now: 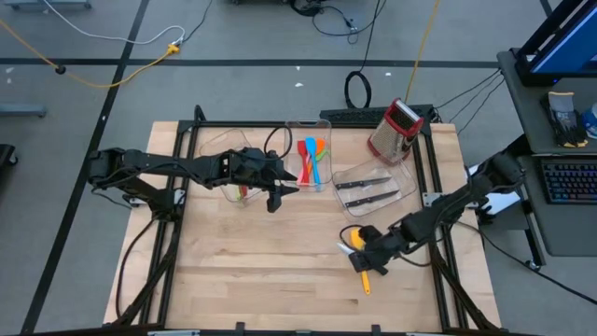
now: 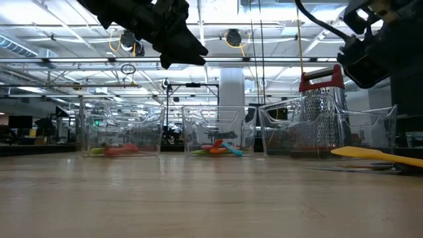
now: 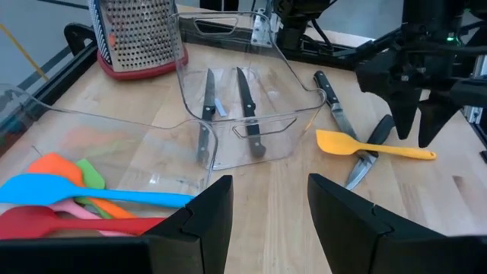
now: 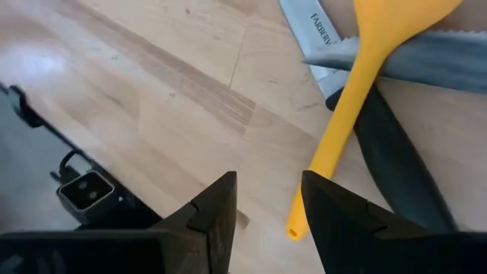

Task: Pick & Place Kitchen Items
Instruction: Put the yellow spatula into the middle bin

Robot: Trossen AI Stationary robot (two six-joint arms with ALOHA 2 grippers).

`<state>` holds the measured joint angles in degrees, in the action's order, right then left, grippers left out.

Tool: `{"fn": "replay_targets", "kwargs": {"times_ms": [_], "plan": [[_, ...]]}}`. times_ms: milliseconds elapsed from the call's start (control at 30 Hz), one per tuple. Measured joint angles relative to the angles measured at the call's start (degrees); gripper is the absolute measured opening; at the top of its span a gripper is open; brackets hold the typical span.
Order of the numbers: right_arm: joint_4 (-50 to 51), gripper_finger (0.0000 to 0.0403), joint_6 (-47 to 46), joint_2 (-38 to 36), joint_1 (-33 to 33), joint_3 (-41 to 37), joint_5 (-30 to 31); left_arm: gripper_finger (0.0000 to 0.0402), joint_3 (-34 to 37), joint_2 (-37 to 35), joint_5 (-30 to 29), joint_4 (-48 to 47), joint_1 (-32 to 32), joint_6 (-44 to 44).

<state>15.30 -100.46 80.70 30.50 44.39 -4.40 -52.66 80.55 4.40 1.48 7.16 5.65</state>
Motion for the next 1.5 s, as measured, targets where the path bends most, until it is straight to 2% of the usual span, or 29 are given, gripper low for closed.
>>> {"fn": "replay_targets", "kwargs": {"times_ms": [333, 667, 967, 1500], "plan": [[-0.07, 0.0144, -2.57, 5.32, -0.11, 0.91, 1.37, 0.0175, 0.0, 0.01, 0.0, 0.0, 0.07, -1.04], [0.5, 0.0144, -4.25, 4.69, 0.95, 2.14, 0.08, 0.0175, 0.0, 0.0, 0.0, 0.02, 0.07, -0.7], [3.54, 0.0144, -10.11, 6.22, 4.48, 4.36, -0.34, 0.0175, 0.0, 0.0, -0.02, 0.02, 0.07, -1.47], [4.9, 0.0144, -11.43, 8.6, 4.42, 4.4, -0.16, 0.0175, 0.0, 0.0, -0.02, 0.04, 0.07, -2.01]]}}
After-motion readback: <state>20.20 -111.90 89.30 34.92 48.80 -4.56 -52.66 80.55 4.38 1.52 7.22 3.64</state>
